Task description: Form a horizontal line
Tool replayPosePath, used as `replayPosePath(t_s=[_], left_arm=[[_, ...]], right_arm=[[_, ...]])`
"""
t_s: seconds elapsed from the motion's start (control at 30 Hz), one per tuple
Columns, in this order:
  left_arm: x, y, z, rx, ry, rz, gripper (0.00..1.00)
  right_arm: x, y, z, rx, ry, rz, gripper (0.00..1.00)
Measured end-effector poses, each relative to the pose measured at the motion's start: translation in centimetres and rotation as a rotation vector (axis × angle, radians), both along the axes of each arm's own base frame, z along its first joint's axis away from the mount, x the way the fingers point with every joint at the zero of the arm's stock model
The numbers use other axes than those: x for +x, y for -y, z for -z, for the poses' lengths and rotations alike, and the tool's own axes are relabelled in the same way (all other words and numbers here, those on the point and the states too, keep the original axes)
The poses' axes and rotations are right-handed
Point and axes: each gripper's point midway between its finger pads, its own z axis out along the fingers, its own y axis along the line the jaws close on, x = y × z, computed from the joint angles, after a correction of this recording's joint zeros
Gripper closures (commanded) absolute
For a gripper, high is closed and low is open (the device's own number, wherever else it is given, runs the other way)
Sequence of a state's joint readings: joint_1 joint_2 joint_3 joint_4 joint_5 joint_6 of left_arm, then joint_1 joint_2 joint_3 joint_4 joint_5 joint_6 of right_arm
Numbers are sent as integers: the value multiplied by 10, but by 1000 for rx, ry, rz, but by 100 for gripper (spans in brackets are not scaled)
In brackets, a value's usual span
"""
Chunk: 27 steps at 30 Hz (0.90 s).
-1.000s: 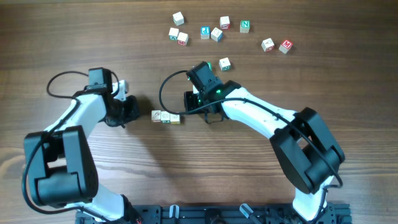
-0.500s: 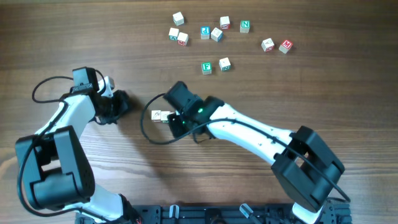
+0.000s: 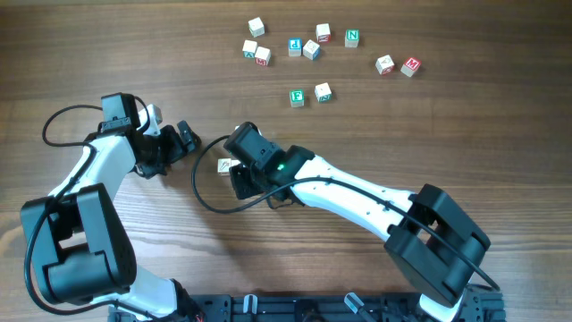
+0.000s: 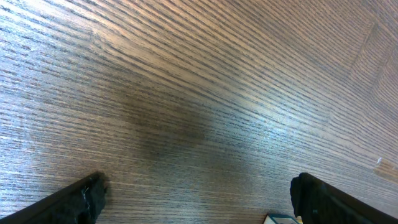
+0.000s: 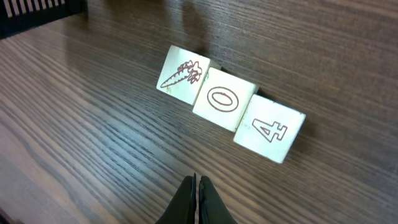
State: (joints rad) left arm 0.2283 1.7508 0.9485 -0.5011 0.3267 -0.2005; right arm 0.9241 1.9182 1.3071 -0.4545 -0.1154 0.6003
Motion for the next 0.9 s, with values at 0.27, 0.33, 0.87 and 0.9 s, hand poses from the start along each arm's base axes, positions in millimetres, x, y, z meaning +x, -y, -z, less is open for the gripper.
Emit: replayPosePath(t_s=[0.27, 0.33, 0.87, 0.9], left_arm=[[0, 0, 0, 0, 0, 0, 0], [0, 0, 0, 0, 0, 0, 0], [0, 0, 0, 0, 0, 0, 0], [0, 0, 0, 0, 0, 0, 0]], right_arm=[[-4, -5, 35, -15, -74, 34, 95], [-6, -8, 35, -12, -72, 27, 95], [-2, -21, 44, 15, -46, 17, 96], [-2, -21, 44, 15, -43, 18, 95]])
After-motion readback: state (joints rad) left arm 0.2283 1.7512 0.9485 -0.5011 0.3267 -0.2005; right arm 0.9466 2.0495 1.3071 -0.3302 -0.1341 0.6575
